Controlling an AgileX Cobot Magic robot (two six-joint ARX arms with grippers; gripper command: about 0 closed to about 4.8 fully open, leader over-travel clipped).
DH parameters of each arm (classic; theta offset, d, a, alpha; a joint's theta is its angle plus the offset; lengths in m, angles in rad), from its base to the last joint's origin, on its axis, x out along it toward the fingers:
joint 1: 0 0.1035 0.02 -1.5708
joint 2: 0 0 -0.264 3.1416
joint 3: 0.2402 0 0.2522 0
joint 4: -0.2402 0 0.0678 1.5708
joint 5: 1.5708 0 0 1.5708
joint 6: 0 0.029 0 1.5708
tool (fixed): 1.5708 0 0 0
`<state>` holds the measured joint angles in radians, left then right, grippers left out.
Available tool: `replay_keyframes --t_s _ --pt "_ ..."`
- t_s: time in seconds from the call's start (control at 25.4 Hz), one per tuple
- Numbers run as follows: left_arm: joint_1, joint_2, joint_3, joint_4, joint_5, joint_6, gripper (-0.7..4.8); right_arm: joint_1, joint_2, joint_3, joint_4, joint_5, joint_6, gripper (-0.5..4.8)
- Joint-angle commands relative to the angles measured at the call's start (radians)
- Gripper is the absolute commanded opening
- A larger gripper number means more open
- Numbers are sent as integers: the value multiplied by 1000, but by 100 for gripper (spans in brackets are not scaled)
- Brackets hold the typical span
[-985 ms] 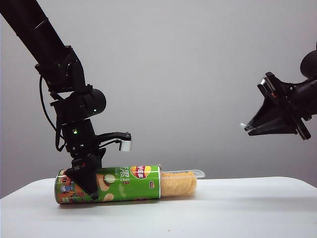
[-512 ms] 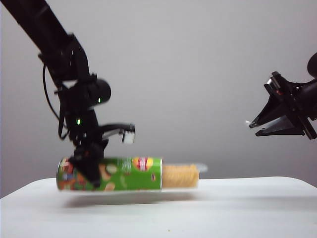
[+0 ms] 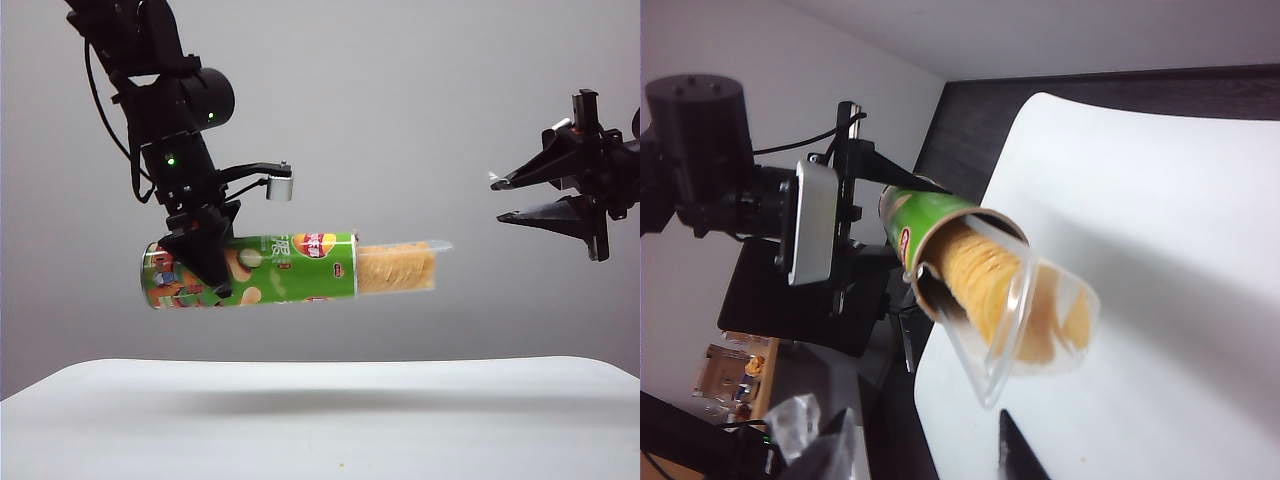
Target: Pick up the green tub of chips from the desk, push the transparent container that's holding the chips and has slipped out back in, and finally put the chips back on the desk.
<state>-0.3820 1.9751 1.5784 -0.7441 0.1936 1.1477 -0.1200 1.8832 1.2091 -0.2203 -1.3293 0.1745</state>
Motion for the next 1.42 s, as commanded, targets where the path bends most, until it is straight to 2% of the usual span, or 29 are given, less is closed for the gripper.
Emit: replay_keyframes --t_s 0.04,0.51,0.87,0.91,1.06,1.22,1.34,1.42 --pt "-18 -9 2 8 11 -4 241 6 -3 3 8 -19 17 178" --pt "-43 -13 3 33 27 -33 241 39 34 2 1 47 8 177" --pt "-44 -17 2 35 38 -38 241 79 75 2 13 41 8 175" --pt "-44 -17 2 34 45 -38 241 86 75 3 17 41 9 165" --pt "-44 -17 2 31 57 -41 241 98 76 3 19 68 8 48" --pt "-43 -17 2 9 57 -42 241 98 76 3 19 75 8 43" --pt "-43 -17 2 3 57 -44 241 98 76 3 20 74 8 -7" --pt "-43 -17 3 4 61 -49 241 98 76 3 19 72 8 -6"
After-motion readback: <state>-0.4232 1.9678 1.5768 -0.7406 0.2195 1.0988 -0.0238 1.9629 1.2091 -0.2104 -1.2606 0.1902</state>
